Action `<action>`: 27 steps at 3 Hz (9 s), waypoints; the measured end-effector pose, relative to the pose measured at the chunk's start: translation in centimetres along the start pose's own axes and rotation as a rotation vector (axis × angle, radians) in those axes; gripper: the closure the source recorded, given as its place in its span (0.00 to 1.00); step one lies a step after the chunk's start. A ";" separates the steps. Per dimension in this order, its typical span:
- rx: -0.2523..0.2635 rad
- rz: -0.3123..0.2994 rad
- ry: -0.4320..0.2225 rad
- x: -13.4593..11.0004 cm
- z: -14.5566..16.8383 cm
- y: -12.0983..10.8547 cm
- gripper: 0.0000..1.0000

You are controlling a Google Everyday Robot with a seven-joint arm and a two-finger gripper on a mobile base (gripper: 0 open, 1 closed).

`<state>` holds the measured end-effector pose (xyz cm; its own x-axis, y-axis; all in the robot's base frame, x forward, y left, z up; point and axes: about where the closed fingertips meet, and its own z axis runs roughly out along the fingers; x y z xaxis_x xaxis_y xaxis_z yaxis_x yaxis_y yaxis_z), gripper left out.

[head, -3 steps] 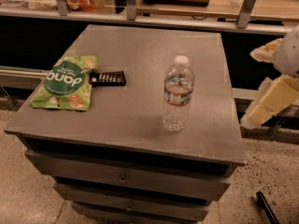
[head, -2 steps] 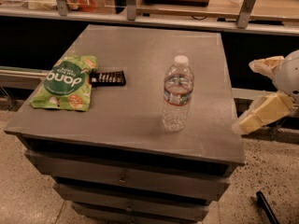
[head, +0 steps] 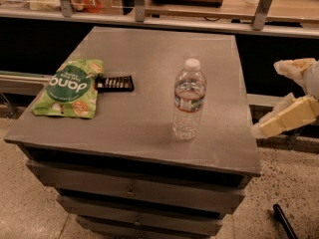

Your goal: Knock water bottle over

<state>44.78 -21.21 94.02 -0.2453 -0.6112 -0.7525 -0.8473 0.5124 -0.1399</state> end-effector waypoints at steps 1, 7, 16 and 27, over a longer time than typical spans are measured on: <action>-0.088 0.000 -0.098 -0.3 2.7 1.5 0.00; -0.262 -0.046 -0.588 -9.0 11.0 5.9 0.36; -0.309 -1.299 0.240 -9.1 19.9 4.6 1.00; -0.228 -0.913 0.244 -7.7 16.4 -1.9 0.00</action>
Offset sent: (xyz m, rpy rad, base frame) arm 0.0088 0.0897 -0.0175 0.4263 -0.1197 0.1979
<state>55.98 -7.55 89.48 0.4827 -0.8370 -0.2578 -0.8243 -0.3348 -0.4566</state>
